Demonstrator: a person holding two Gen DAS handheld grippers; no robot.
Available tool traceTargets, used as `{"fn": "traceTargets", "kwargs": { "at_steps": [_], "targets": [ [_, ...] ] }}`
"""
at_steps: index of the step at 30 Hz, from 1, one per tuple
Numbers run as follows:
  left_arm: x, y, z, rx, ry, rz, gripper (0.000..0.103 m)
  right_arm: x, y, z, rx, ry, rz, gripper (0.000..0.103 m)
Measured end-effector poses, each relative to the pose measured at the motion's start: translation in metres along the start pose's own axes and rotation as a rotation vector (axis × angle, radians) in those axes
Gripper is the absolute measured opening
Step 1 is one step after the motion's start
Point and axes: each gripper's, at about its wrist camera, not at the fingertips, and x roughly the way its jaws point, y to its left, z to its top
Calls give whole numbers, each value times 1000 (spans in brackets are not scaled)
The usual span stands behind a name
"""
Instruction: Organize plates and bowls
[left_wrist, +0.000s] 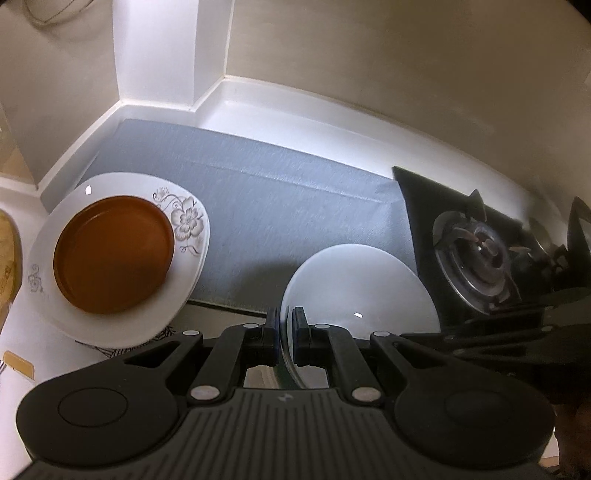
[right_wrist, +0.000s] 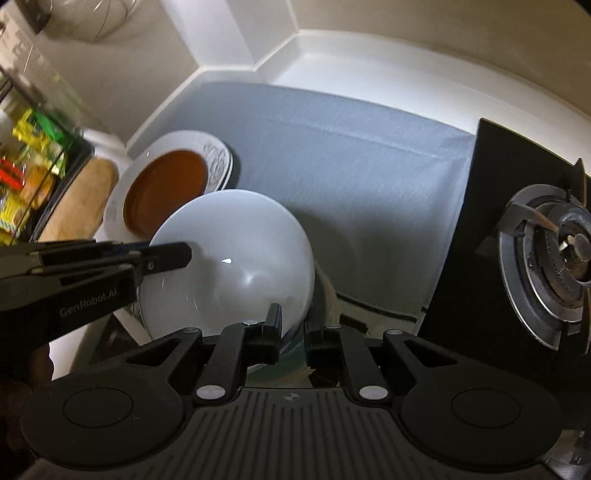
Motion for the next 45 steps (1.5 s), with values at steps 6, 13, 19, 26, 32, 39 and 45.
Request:
{"fn": "traceTargets", "kwargs": {
  "at_steps": [6, 13, 19, 26, 32, 39, 45],
  "targets": [
    [11, 3, -3, -27, 36, -13, 6, 10, 3, -1, -8, 35, -19, 13],
    [17, 2, -4, -15, 56, -5, 6, 15, 2, 1, -14, 70, -36, 13],
    [21, 1, -4, 7, 72, 12, 6, 20, 2, 5, -14, 104, -30, 13],
    [21, 0, -5, 5, 70, 17, 6, 22, 4, 8, -28, 119, -42, 13],
    [21, 5, -6, -12, 66, -1, 6, 24, 8, 9, -38, 133, -49, 18],
    [22, 15, -7, -42, 68, -35, 9, 20, 1, 10, 2, 118, -38, 19],
    [19, 15, -7, -34, 54, -63, 9, 14, -7, 9, 41, 75, -44, 20]
  ]
}}
